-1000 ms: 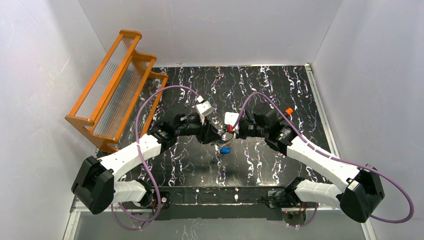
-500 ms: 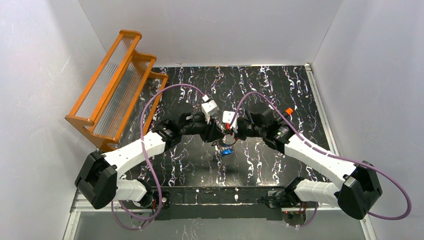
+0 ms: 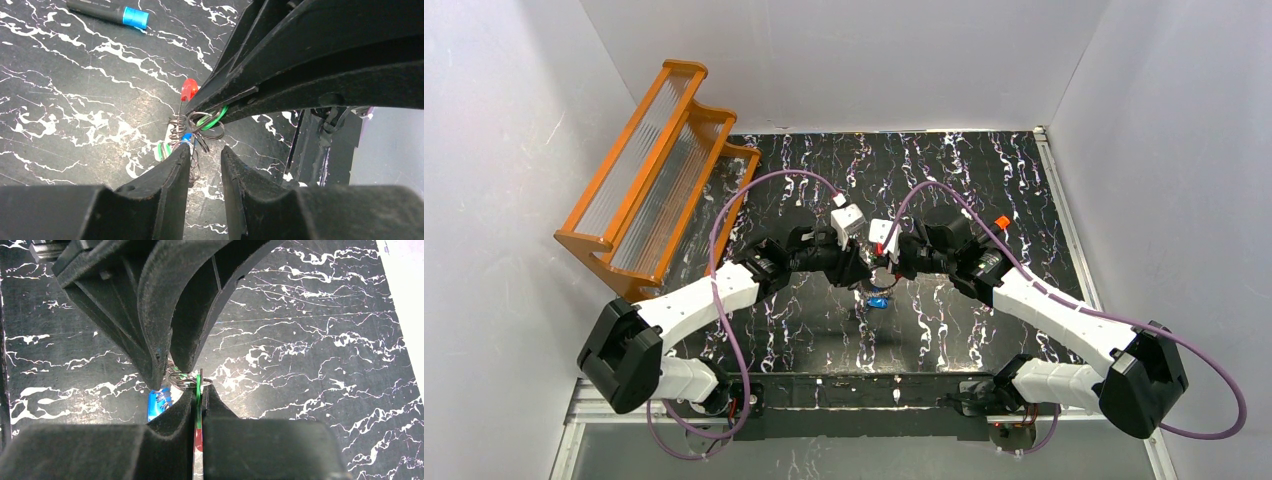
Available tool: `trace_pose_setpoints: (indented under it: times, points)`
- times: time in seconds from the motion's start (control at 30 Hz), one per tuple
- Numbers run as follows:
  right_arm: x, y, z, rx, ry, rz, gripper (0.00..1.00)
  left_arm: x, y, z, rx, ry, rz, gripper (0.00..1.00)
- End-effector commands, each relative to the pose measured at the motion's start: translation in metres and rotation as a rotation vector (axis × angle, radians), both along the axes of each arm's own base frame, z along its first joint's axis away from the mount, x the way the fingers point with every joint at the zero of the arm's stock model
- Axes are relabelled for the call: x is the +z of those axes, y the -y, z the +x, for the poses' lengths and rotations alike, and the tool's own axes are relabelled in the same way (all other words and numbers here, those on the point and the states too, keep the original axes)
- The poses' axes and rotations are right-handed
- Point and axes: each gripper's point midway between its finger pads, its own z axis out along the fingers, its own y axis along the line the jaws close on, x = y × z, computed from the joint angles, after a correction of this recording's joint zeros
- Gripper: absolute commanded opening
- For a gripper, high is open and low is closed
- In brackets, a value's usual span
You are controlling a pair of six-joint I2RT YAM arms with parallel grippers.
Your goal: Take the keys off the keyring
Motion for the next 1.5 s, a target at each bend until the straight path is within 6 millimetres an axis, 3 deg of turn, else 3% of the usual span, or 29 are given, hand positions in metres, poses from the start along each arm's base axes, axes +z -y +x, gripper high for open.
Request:
trace_pose_setpoints:
  times: [0.0, 0.3, 0.53, 0.8, 1.13, 1.33, 1.47]
  points:
    - [0.031, -0.009, 0.007, -0.005, 0.044, 0.064, 0.01, 0.008, 0.004, 0.005, 0.002, 0.033, -0.002, 0.28]
    - [0.026, -0.008, 0.004, -0.005, 0.017, 0.056, 0.01, 0.016, 0.012, 0.010, 0.017, 0.030, -0.052, 0.20]
    - [0.022, -0.005, 0.007, -0.030, 0.023, 0.046, 0.01, 0.013, 0.012, 0.004, -0.012, 0.014, -0.038, 0.00]
    - [0.019, -0.002, 0.016, -0.015, 0.110, 0.005, 0.02, -0.001, 0.008, -0.012, -0.088, -0.042, 0.012, 0.00]
    - [0.028, -0.015, 0.041, -0.029, 0.193, -0.005, 0.45, -0.009, 0.012, -0.021, -0.114, -0.142, -0.010, 0.00]
    - [0.021, -0.003, 0.048, -0.154, 0.130, -0.010, 0.61, -0.013, 0.004, -0.015, -0.034, -0.232, -0.084, 0.00]
    - [0.019, 0.009, 0.042, -0.213, 0.073, -0.009, 0.73, -0.008, -0.005, -0.004, 0.020, -0.301, -0.176, 0.00]
